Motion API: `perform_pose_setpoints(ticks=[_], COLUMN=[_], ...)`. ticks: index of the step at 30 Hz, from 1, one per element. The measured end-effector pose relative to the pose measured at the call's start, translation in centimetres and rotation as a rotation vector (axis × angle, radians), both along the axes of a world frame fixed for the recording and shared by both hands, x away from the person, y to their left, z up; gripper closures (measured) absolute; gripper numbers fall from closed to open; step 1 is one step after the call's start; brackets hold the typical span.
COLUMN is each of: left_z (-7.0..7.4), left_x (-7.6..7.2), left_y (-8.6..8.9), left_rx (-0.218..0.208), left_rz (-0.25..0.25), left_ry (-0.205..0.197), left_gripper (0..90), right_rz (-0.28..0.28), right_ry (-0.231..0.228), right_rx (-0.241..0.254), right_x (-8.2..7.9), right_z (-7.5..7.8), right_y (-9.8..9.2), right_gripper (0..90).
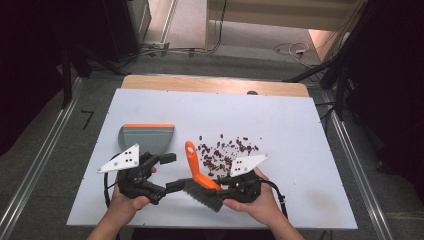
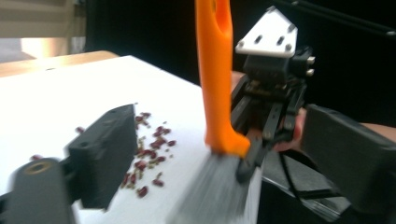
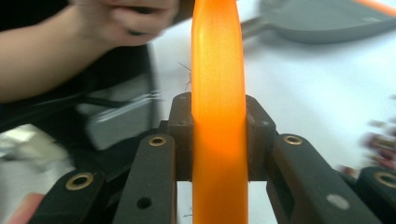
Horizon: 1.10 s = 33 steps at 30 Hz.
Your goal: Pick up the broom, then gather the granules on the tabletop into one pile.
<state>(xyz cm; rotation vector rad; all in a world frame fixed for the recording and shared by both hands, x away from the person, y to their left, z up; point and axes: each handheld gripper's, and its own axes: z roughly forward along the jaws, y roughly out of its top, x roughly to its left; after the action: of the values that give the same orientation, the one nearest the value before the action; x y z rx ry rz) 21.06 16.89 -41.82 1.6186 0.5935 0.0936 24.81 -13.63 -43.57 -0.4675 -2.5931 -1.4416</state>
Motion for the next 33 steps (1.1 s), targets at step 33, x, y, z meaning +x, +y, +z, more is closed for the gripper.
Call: perform_pose_setpoints(ticks=[33], left_z=[-3.8], left_x=[0.7], left_y=[2.8], left_rx=[0.113], left_rz=[0.192], left_ry=[0.006], left_gripper=[0.1], right_rz=[-0.635], right_ry=[-0.173], right_rx=[-0.344], right_x=[8.2], right_z=[4.0], right_y=[-8.7], right_gripper=[68.8])
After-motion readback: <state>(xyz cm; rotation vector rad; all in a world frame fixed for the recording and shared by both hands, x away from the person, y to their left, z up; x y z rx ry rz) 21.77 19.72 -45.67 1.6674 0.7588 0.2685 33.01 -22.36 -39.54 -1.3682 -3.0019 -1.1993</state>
